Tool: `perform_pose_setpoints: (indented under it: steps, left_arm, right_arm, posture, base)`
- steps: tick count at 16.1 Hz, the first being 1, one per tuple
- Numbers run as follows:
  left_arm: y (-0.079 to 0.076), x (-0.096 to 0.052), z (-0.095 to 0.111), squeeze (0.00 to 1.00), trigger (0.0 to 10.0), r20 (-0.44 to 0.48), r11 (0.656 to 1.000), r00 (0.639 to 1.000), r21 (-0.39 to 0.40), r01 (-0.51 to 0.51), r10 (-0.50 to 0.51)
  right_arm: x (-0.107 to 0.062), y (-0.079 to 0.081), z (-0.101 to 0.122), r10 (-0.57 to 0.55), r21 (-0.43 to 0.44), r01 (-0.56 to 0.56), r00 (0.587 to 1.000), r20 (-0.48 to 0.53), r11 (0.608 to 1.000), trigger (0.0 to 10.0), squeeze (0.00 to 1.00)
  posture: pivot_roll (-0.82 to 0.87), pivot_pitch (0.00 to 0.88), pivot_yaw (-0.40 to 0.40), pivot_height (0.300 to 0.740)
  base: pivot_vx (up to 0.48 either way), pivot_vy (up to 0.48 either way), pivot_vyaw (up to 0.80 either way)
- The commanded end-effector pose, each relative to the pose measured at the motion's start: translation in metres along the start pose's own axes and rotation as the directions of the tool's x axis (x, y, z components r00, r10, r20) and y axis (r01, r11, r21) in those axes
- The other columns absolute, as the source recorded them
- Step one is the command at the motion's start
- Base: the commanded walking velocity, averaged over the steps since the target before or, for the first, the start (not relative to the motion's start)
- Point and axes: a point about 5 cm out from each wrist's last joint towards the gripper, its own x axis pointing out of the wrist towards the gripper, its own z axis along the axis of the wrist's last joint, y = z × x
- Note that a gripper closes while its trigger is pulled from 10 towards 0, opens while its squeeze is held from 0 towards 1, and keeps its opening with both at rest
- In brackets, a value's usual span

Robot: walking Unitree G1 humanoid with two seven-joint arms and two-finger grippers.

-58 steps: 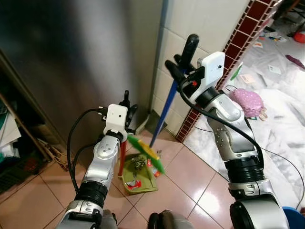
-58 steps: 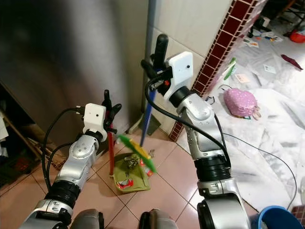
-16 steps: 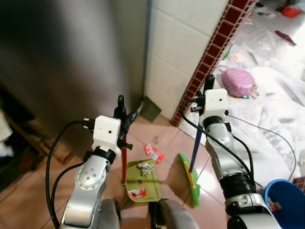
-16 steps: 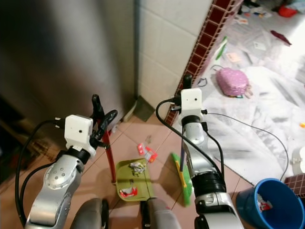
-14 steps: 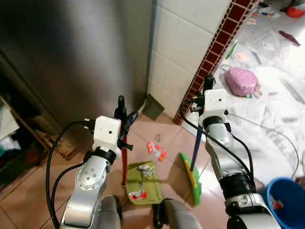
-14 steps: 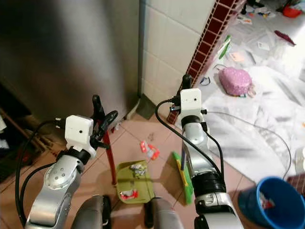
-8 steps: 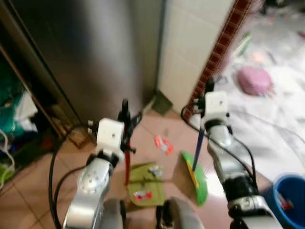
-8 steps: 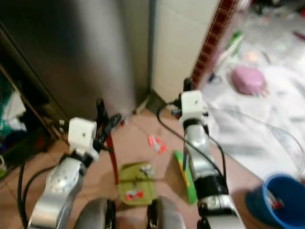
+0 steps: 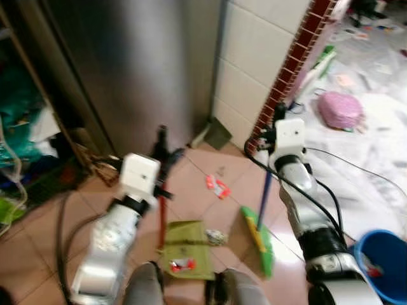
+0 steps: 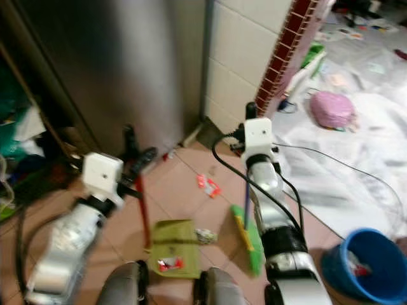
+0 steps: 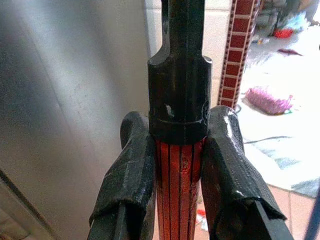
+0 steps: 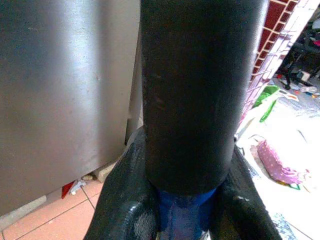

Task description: Sweep floor

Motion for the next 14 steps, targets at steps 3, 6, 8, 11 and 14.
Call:
perform_pose_setpoints:
  steps: [3, 6, 8, 11, 14]
  left_arm:
    - [0.013, 0.013, 0.003, 0.0, 10.0, 0.066, 0.999, 0.997, 0.0, -0.05, 0.05]
    - [0.004, 0.028, -0.011, 0.0, 10.0, 0.038, 1.0, 0.999, -0.006, -0.027, 0.027]
    - [-0.002, 0.038, -0.018, 0.0, 10.0, 0.026, 1.0, 1.0, -0.008, -0.012, 0.012]
    - [-0.013, 0.049, -0.031, 0.0, 10.0, -0.008, 0.999, 0.999, -0.02, 0.039, -0.039]
    - [-0.024, 0.056, -0.039, 0.0, 10.0, -0.026, 0.998, 0.998, -0.047, 0.052, -0.054]
  right_arm:
    - [0.008, 0.004, 0.005, -0.025, 0.157, 0.033, 0.998, -0.051, 0.987, 10.0, 0.0]
    - [0.008, 0.014, 0.009, -0.02, 0.209, 0.033, 0.998, -0.066, 0.977, 10.0, 0.0]
    - [0.006, 0.012, 0.005, -0.04, 0.209, 0.058, 0.996, -0.085, 0.976, 10.0, 0.0]
    - [0.006, 0.007, 0.006, -0.085, 0.217, 0.107, 0.99, -0.111, 0.97, 10.0, 0.0]
    - [0.009, 0.006, 0.008, -0.125, 0.283, 0.159, 0.983, -0.136, 0.946, 10.0, 0.0]
  posture:
    - [0.02, 0.146, -0.072, 0.74]
    - [0.01, 0.145, -0.073, 0.74]
    - [0.0, 0.146, -0.075, 0.74]
    - [-0.02, 0.145, -0.079, 0.74]
    - [-0.02, 0.158, -0.09, 0.74]
  base:
    - [0.0, 0.0, 0.0]
    - [0.0, 0.0, 0.0]
    - [0.0, 0.0, 0.0]
    - [0.0, 0.0, 0.0]
    - [0.0, 0.0, 0.0]
